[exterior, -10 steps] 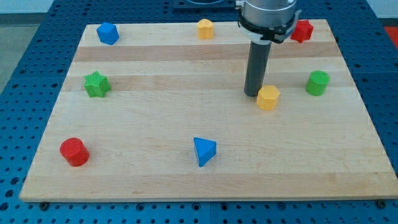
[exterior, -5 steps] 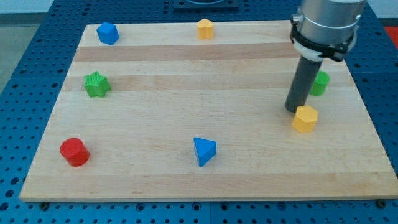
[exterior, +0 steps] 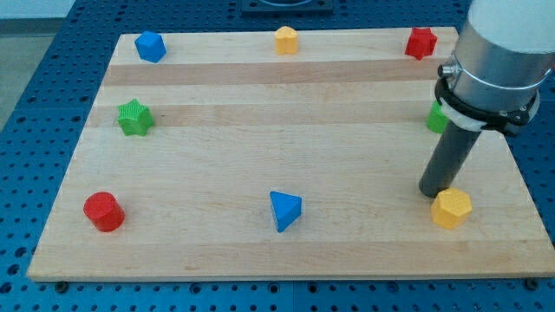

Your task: Slide the hexagon to the bottom right corner of the board

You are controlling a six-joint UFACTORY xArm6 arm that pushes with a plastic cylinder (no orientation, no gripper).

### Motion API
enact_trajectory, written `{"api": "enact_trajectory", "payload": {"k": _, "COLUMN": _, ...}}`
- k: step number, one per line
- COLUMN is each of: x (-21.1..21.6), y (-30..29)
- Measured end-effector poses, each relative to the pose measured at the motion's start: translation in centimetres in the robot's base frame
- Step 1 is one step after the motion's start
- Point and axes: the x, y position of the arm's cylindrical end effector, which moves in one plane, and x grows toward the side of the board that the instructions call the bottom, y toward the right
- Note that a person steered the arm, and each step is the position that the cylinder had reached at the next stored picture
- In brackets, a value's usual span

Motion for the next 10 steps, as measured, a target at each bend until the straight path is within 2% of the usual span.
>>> {"api": "enact_trajectory", "payload": {"k": 4, "x": 2.2, "y": -2.9}}
{"api": "enact_trajectory", "payload": {"k": 10, "x": 4.4, "y": 0.0}}
